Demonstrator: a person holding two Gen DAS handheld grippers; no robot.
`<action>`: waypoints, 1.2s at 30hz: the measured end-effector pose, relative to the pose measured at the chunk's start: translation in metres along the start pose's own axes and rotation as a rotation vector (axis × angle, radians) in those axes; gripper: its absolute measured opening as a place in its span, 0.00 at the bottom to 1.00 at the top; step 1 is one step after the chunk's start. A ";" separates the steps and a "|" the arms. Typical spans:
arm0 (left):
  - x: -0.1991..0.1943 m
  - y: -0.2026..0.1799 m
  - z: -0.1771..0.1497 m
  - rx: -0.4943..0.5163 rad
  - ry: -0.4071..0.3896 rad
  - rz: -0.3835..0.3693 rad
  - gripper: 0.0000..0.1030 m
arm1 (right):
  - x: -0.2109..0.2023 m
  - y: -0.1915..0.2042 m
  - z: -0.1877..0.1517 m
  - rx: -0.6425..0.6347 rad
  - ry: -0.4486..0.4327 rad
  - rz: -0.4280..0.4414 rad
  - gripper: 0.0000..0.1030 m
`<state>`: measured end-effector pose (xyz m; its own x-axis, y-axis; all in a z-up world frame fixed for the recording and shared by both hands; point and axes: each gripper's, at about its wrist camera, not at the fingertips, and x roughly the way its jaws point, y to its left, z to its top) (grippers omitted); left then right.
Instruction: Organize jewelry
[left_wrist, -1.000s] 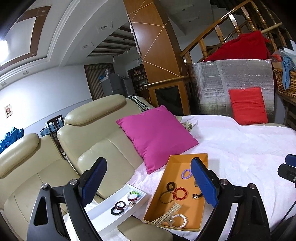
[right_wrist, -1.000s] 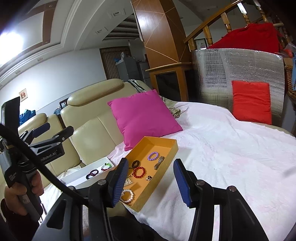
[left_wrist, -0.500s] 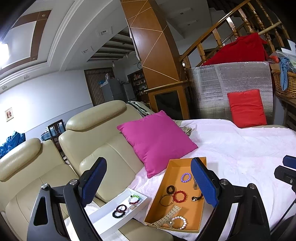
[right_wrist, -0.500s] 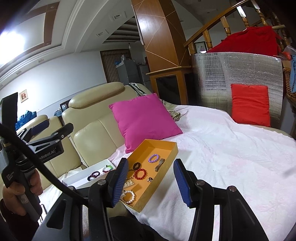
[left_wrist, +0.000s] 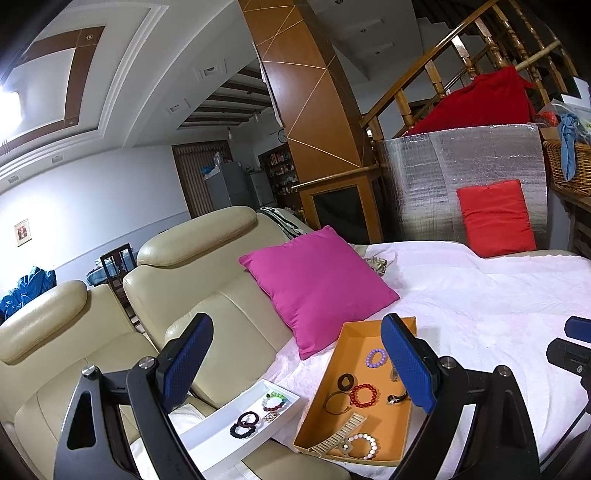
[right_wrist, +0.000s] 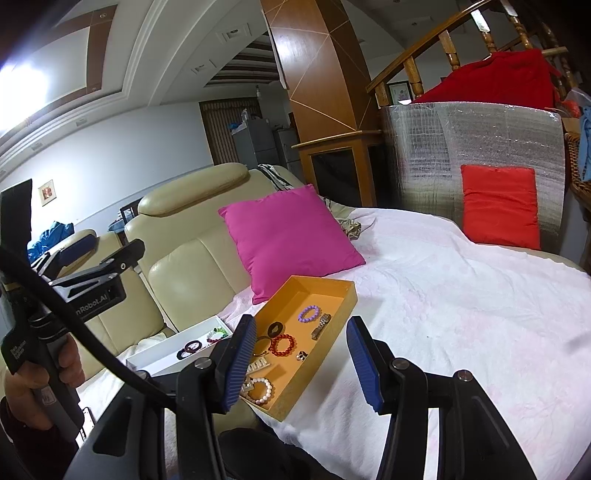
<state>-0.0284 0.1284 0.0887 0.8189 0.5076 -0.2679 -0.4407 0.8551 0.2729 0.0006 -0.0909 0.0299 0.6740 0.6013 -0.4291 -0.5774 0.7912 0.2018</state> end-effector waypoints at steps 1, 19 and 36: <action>0.000 0.000 0.000 0.000 0.000 0.000 0.90 | 0.000 0.000 0.000 0.000 0.000 0.000 0.54; 0.000 0.007 0.000 -0.009 -0.002 0.020 0.90 | 0.003 0.010 -0.003 -0.013 0.010 -0.002 0.55; 0.011 0.030 -0.011 -0.062 0.018 0.064 0.97 | 0.018 0.036 -0.009 -0.066 0.052 -0.047 0.59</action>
<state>-0.0369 0.1609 0.0841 0.7815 0.5630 -0.2689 -0.5145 0.8253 0.2328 -0.0125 -0.0533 0.0212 0.6768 0.5560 -0.4825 -0.5761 0.8081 0.1232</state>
